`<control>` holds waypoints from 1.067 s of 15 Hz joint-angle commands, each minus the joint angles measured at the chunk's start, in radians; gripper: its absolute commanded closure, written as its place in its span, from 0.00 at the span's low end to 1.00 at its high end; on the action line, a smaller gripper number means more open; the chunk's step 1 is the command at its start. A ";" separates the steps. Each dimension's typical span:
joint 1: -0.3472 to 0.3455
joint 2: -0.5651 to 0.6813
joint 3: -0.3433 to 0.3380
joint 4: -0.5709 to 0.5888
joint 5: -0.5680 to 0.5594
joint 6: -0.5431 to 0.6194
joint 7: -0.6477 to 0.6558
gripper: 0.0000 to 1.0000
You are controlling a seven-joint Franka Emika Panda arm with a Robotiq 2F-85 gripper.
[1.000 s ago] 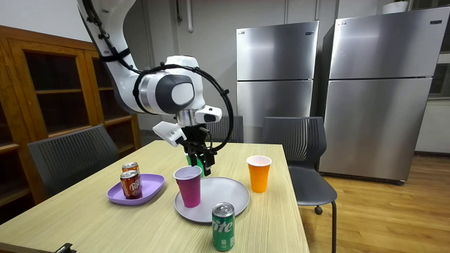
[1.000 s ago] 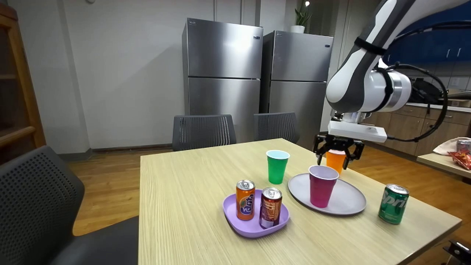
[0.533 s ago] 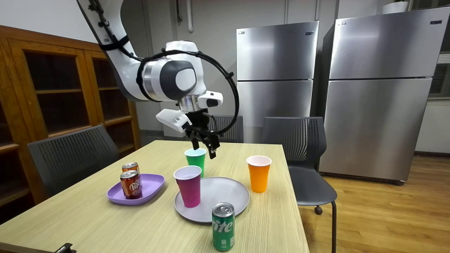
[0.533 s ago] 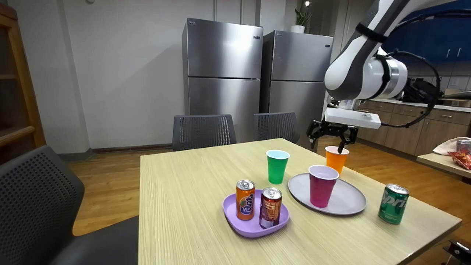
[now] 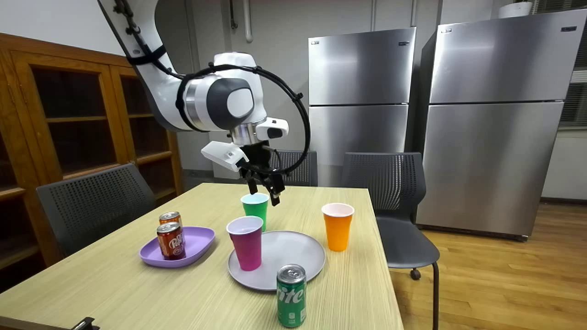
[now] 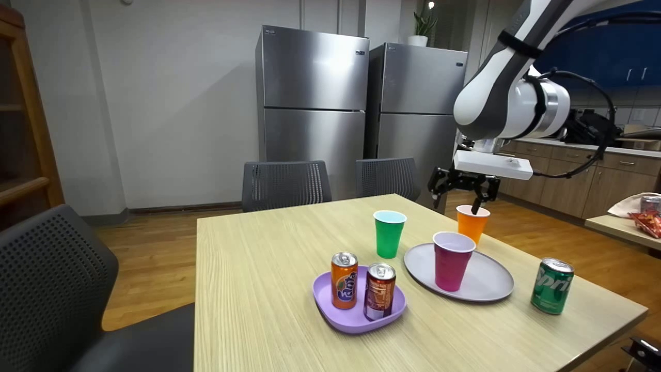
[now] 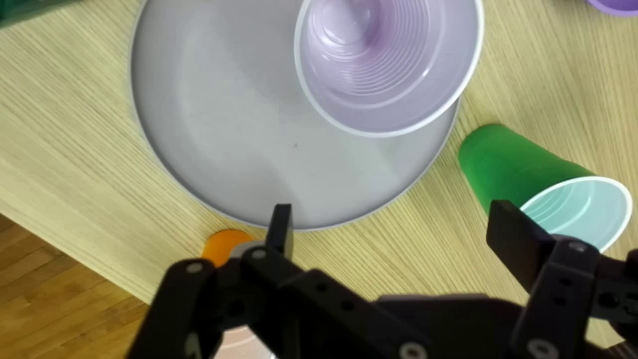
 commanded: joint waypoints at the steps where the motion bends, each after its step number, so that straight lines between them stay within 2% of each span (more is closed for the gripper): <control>1: -0.006 0.006 0.005 0.018 0.002 -0.003 -0.003 0.00; 16: -0.017 0.170 0.036 0.239 0.025 -0.056 -0.037 0.00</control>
